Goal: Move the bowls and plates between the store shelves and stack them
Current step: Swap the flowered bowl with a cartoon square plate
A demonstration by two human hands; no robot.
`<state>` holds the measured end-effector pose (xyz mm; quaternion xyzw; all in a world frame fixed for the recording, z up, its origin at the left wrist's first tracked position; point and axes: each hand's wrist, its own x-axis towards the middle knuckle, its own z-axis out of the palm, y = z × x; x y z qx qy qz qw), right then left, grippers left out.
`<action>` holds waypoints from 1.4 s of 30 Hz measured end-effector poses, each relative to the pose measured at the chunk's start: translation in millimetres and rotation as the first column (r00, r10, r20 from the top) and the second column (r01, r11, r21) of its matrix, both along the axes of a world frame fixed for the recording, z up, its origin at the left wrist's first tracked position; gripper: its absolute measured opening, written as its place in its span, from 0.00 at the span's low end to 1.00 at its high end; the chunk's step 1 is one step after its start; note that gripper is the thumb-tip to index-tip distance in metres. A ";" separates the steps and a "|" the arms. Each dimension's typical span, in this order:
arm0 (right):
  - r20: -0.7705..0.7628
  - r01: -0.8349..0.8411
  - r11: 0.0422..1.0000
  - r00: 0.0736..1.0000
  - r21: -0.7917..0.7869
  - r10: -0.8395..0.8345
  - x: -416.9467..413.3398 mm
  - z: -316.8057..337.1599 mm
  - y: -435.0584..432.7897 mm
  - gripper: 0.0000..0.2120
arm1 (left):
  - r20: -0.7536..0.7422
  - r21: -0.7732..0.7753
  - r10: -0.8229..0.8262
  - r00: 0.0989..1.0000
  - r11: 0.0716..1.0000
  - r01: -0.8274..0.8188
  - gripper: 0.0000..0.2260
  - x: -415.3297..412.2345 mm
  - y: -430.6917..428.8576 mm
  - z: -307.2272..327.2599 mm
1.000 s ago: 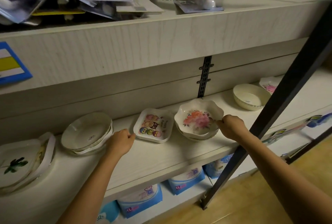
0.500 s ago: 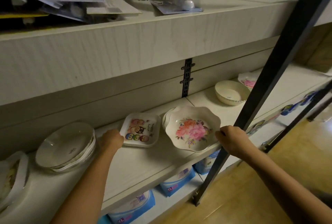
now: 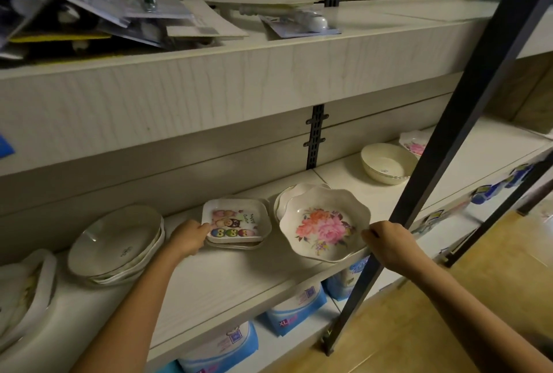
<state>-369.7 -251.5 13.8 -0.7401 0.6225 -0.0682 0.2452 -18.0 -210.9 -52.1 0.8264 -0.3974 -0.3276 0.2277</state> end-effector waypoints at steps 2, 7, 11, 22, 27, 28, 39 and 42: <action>0.014 0.007 1.000 1.000 -0.005 -0.007 -2.3 1.5 2.1 0.15 | -0.026 -0.051 0.011 1.000 0.999 -0.012 0.16 -0.2 7.4 4.4; 0.044 0.006 0.998 0.999 -0.057 -0.004 -8.5 4.6 15.1 0.17 | 0.033 -0.158 0.016 0.999 0.987 -0.011 0.13 -7.2 43.4 20.8; 0.076 0.020 0.997 0.997 -0.074 -0.014 -15.6 3.0 33.6 0.18 | 0.047 -0.239 -0.017 0.999 0.971 0.028 0.12 -17.4 69.4 34.4; 0.153 0.043 0.997 0.988 -0.056 -0.034 -74.5 5.8 78.2 0.17 | 0.010 -0.273 -0.081 0.997 0.959 0.081 0.16 -73.1 114.0 50.0; 0.170 0.047 0.994 0.985 -0.098 -0.030 -117.2 4.8 76.3 0.18 | 0.064 -0.304 -0.080 0.995 0.948 0.096 0.18 -118.0 119.9 62.4; 0.169 0.051 0.993 0.985 -0.105 -0.032 -129.7 4.8 74.9 0.17 | 0.066 -0.307 -0.080 0.995 0.947 0.097 0.18 -130.4 121.0 64.3; 0.153 0.043 0.995 0.988 -0.089 -0.029 -287.2 8.9 44.6 0.17 | -0.020 -0.314 -0.066 0.998 0.948 0.056 0.19 -292.5 113.9 62.4; 0.152 0.081 0.993 0.986 -0.081 -0.068 -328.8 7.5 36.8 0.18 | -0.022 -0.301 -0.059 0.998 0.952 0.050 0.20 -329.8 103.0 57.1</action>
